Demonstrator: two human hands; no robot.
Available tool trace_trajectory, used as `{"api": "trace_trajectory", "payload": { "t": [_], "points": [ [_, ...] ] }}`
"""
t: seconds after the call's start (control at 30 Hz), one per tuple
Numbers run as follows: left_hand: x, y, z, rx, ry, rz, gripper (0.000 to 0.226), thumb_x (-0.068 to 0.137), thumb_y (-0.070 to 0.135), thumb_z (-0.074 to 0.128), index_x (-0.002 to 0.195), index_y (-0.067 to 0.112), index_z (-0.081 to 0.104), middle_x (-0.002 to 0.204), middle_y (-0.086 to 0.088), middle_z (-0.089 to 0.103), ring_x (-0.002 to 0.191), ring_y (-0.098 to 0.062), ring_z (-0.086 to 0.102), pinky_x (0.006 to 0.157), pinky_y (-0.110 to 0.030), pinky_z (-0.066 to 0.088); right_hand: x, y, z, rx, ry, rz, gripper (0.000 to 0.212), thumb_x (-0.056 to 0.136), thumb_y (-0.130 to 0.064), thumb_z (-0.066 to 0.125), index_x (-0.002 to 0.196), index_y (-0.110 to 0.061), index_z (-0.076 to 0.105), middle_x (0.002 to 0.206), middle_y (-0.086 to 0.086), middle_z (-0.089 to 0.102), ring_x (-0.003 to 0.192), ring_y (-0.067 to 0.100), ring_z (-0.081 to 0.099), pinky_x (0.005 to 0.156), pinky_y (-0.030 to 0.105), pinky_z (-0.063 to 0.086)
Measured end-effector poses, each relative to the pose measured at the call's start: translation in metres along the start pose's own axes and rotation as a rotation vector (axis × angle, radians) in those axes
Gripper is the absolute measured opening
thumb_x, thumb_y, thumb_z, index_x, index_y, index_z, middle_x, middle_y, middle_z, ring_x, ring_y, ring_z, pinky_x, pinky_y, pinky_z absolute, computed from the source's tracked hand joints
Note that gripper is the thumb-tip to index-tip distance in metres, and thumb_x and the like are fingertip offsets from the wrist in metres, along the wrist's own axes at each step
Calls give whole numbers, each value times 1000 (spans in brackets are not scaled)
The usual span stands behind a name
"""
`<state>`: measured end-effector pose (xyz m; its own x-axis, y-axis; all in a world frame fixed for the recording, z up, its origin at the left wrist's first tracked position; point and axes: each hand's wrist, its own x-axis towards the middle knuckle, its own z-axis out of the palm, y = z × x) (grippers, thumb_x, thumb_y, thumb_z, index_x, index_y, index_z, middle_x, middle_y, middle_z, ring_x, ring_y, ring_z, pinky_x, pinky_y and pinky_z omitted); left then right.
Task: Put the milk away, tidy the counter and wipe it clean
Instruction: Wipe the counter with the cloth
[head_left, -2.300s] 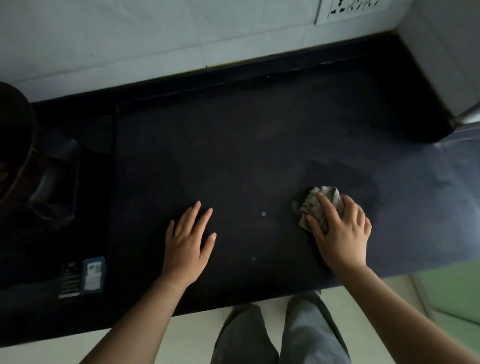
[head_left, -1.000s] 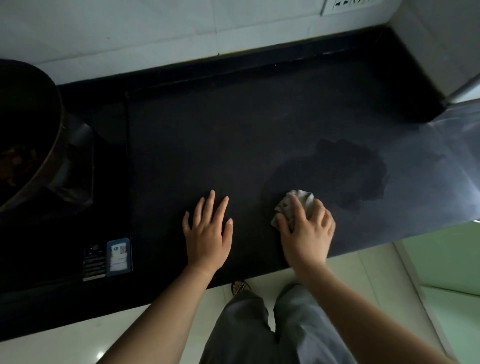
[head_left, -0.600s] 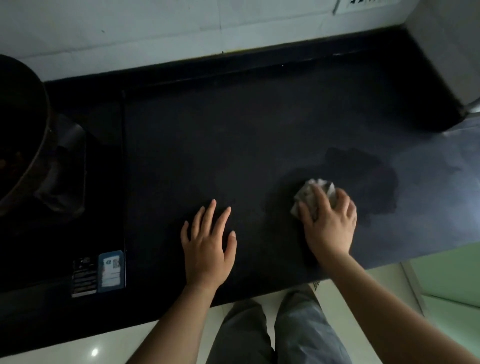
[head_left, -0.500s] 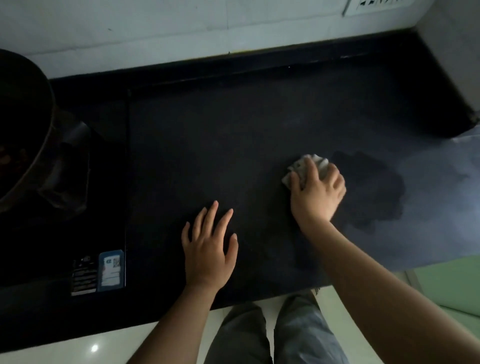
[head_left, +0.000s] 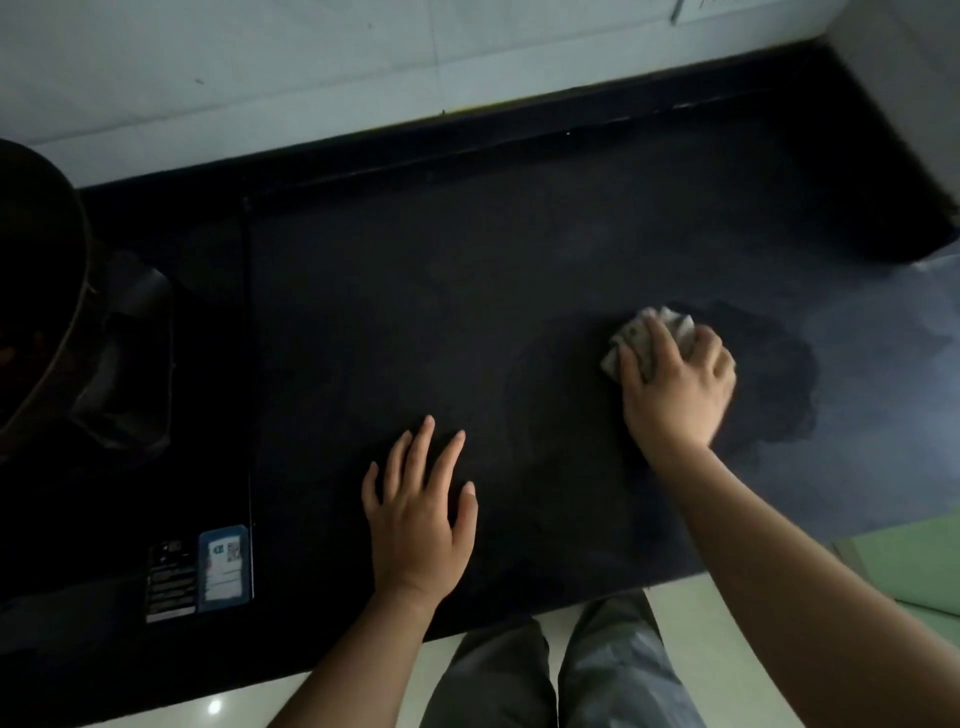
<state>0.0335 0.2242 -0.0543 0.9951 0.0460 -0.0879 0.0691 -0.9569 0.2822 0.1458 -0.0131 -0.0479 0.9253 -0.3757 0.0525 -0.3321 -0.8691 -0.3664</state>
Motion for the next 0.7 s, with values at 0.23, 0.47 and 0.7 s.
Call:
{"api": "trace_trajectory", "payload": {
  "t": [0.23, 0.47, 0.7],
  "points": [
    [0, 1, -1, 5, -16, -5, 50, 87, 45, 35, 135, 34, 42, 150, 2, 35, 136, -22, 33, 106, -53, 24, -39, -39, 9, -33, -178, -386, 51, 87, -51, 47, 135, -36, 40, 138, 14, 39, 124, 35, 36, 105, 47, 29],
    [0, 1, -1, 0, -9, -2, 50, 86, 45, 36, 135, 33, 43, 150, 1, 36, 136, -23, 34, 106, -54, 25, -79, 27, -22, -37, -198, -412, 48, 85, -56, 42, 128, -34, 51, 128, 16, 50, 115, 37, 46, 98, 47, 39],
    [-1, 1, -2, 16, -8, 7, 50, 88, 46, 33, 135, 33, 42, 150, 1, 35, 136, -23, 33, 106, -54, 26, -41, -33, 3, -9, -113, -138, 49, 90, -50, 45, 136, -32, 41, 142, 16, 35, 128, 36, 31, 109, 47, 20]
  ]
}}
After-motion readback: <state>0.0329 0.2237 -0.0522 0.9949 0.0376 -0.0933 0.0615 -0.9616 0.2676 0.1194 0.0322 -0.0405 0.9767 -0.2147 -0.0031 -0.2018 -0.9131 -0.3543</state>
